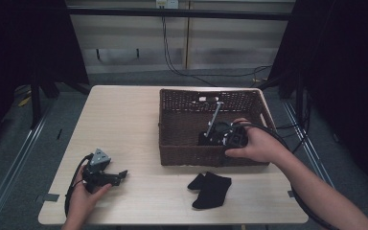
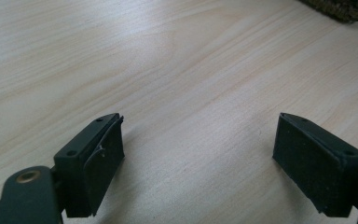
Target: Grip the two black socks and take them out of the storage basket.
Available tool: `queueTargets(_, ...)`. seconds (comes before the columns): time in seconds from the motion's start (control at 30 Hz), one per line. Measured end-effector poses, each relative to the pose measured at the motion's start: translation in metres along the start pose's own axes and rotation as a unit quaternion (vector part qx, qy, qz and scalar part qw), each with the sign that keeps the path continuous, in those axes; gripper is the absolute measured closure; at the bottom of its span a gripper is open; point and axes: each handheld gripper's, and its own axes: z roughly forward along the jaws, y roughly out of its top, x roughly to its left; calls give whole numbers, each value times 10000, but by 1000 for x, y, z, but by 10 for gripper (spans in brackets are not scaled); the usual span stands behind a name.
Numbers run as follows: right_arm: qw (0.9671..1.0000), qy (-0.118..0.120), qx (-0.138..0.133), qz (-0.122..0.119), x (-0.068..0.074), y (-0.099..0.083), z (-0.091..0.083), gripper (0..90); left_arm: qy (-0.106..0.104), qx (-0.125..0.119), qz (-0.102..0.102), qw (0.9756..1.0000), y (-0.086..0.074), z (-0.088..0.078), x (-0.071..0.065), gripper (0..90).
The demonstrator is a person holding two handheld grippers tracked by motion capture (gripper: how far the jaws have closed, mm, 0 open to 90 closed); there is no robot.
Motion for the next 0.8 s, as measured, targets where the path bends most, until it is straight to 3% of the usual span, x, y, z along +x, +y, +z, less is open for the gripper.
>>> queueTargets(0.3, 9999, -90, 49, 120, -15, 8, -18, 479, -5, 20, 12, 10000, 0, 0, 0, 154)
queueTargets(0.8, 9973, -314, 78, 661, -60, 15, -11, 294, -17, 21, 8, 10000, 0, 0, 0, 154)
